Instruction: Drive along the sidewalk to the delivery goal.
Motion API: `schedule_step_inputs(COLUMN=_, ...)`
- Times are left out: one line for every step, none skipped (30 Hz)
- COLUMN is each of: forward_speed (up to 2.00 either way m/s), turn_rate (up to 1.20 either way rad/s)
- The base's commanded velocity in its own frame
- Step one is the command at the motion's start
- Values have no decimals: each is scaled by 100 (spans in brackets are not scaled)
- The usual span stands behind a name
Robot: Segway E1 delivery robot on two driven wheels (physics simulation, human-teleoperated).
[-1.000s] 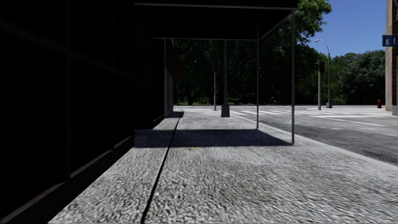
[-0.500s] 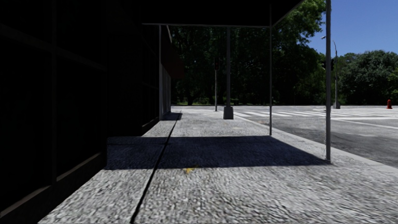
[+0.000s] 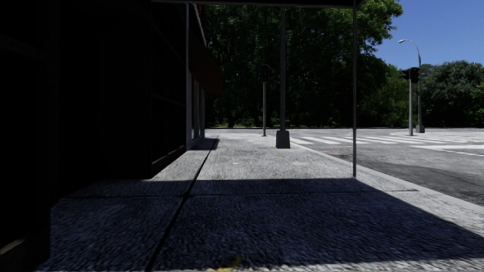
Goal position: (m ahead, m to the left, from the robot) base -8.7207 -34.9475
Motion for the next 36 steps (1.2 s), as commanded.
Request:
schedule_step_inputs(forward_speed=200, turn_rate=0)
schedule_step_inputs(forward_speed=200, turn_rate=0)
schedule_step_inputs(forward_speed=200, turn_rate=0)
schedule_step_inputs(forward_speed=200, turn_rate=0)
schedule_step_inputs(forward_speed=200, turn_rate=0)
schedule_step_inputs(forward_speed=200, turn_rate=0)
schedule_step_inputs(forward_speed=200, turn_rate=0)
schedule_step_inputs(forward_speed=200, turn_rate=0)
schedule_step_inputs(forward_speed=200, turn_rate=0)
schedule_step_inputs(forward_speed=200, turn_rate=0)
schedule_step_inputs(forward_speed=200, turn_rate=0)
schedule_step_inputs(forward_speed=200, turn_rate=0)
schedule_step_inputs(forward_speed=200, turn_rate=0)
schedule_step_inputs(forward_speed=200, turn_rate=0)
schedule_step_inputs(forward_speed=200, turn_rate=0)
schedule_step_inputs(forward_speed=200, turn_rate=0)
schedule_step_inputs(forward_speed=200, turn_rate=0)
schedule_step_inputs(forward_speed=200, turn_rate=0)
schedule_step_inputs(forward_speed=200, turn_rate=0)
schedule_step_inputs(forward_speed=200, turn_rate=0)
schedule_step_inputs(forward_speed=200, turn_rate=0)
schedule_step_inputs(forward_speed=200, turn_rate=0)
schedule_step_inputs(forward_speed=200, turn_rate=0)
schedule_step_inputs(forward_speed=200, turn_rate=0)
schedule_step_inputs(forward_speed=200, turn_rate=0)
schedule_step_inputs(forward_speed=200, turn_rate=0)
schedule_step_inputs(forward_speed=200, turn_rate=0)
schedule_step_inputs(forward_speed=200, turn_rate=0)
schedule_step_inputs(forward_speed=200, turn_rate=0)
schedule_step_inputs(forward_speed=200, turn_rate=0)
schedule_step_inputs(forward_speed=200, turn_rate=0)
schedule_step_inputs(forward_speed=200, turn_rate=0)
schedule_step_inputs(forward_speed=200, turn_rate=0)
schedule_step_inputs(forward_speed=200, turn_rate=0)
schedule_step_inputs(forward_speed=200, turn_rate=0)
schedule_step_inputs(forward_speed=200, turn_rate=0)
